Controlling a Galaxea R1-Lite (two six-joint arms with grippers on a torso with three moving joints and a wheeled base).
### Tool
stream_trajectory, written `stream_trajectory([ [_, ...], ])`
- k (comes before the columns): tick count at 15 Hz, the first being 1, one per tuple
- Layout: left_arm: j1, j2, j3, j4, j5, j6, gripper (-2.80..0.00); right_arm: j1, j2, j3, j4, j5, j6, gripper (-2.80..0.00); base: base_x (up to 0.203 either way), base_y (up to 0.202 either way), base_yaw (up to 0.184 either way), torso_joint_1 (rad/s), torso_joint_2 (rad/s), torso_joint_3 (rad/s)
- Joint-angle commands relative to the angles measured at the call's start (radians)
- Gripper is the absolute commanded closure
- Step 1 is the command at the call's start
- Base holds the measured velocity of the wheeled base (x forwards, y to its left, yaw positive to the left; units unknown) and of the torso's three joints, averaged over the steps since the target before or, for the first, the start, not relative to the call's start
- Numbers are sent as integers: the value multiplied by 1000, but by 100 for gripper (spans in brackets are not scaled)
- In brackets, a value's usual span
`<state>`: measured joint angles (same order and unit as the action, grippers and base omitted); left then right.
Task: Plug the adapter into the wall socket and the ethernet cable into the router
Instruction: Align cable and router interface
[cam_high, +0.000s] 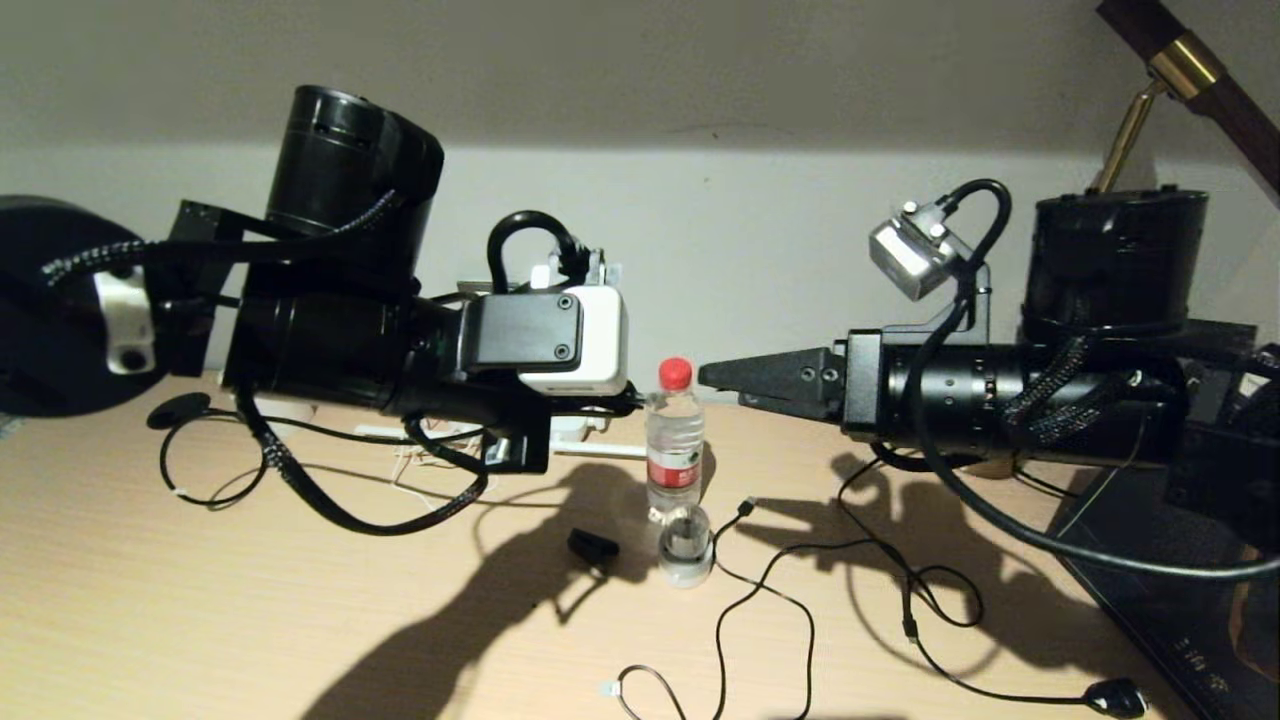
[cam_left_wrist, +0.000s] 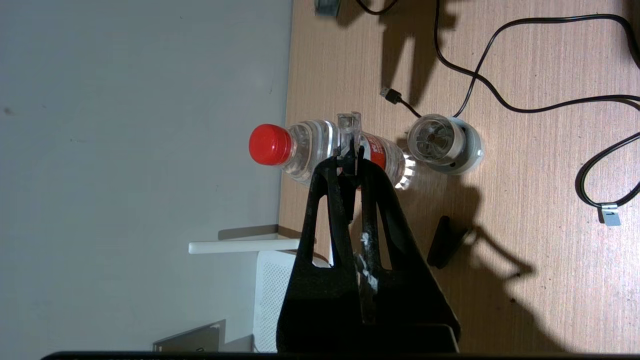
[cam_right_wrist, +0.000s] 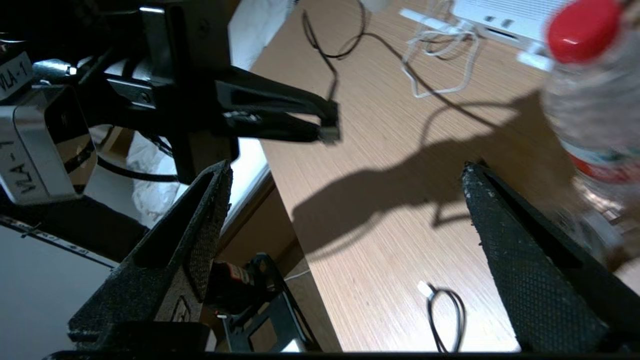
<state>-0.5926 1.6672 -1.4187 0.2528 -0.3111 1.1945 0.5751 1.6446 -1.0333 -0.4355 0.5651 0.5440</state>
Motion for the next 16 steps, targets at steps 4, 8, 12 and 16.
stream_trajectory([
  [4,-10,-9,7,3,-3,7,0,65,114,-81,-19,-14,3,-280,0,0,0,0,0,0],
  [8,-10,-18,11,2,-3,11,0,98,141,-105,-20,-33,-1,-280,0,0,0,0,0,0],
  [12,-2,-56,48,2,-5,10,0,115,153,-113,-52,-71,1,-280,0,0,0,0,0,0],
  [16,8,-67,66,0,-6,10,0,115,152,-109,-52,-71,2,-280,0,0,0,0,0,0],
])
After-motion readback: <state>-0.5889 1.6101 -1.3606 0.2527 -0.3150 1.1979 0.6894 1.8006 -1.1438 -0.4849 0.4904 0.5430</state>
